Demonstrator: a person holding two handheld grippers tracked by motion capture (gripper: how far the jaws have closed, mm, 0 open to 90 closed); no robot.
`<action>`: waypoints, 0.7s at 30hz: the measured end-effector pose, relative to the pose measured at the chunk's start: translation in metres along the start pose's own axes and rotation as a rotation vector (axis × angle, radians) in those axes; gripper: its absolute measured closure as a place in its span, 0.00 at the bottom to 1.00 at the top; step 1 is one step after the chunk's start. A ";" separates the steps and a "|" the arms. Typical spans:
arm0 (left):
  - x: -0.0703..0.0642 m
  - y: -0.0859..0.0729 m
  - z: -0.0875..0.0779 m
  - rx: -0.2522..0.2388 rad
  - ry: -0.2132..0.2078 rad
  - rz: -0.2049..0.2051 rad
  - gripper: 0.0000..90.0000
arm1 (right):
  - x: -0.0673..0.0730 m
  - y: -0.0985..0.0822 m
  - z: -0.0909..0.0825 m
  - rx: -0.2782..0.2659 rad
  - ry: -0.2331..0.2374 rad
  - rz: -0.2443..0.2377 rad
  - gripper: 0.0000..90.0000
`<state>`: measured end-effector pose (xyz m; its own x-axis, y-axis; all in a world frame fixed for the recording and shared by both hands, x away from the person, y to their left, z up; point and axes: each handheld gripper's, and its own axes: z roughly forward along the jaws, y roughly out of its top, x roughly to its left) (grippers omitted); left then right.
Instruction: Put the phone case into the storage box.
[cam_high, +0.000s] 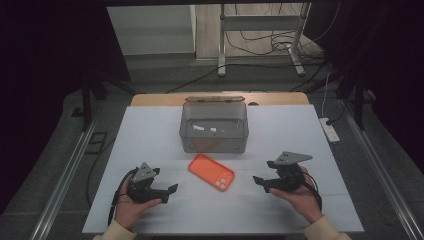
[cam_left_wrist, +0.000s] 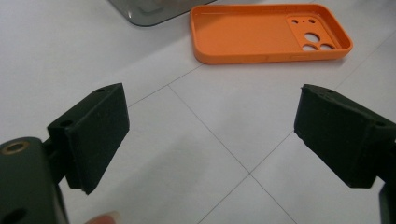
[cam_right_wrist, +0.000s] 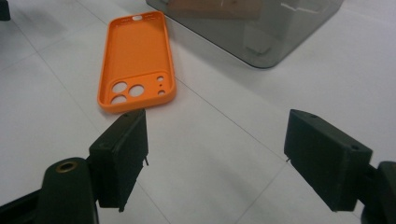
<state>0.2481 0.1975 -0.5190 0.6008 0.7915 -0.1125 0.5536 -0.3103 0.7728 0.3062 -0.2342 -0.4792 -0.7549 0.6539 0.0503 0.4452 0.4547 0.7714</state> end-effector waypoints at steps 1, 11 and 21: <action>0.000 0.000 0.000 0.000 0.000 0.000 0.12 | 0.000 0.001 0.001 0.003 0.001 -0.004 0.24; 0.000 0.000 0.000 0.000 0.001 0.003 0.12 | 0.007 0.013 0.009 0.030 0.010 -0.029 0.24; 0.001 0.000 -0.001 -0.002 0.004 -0.005 0.12 | 0.011 0.023 0.015 0.034 0.017 -0.032 0.25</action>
<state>0.2480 0.1987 -0.5188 0.5958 0.7949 -0.1144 0.5553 -0.3049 0.7737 0.3153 -0.2082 -0.4707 -0.7771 0.6283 0.0370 0.4364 0.4954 0.7511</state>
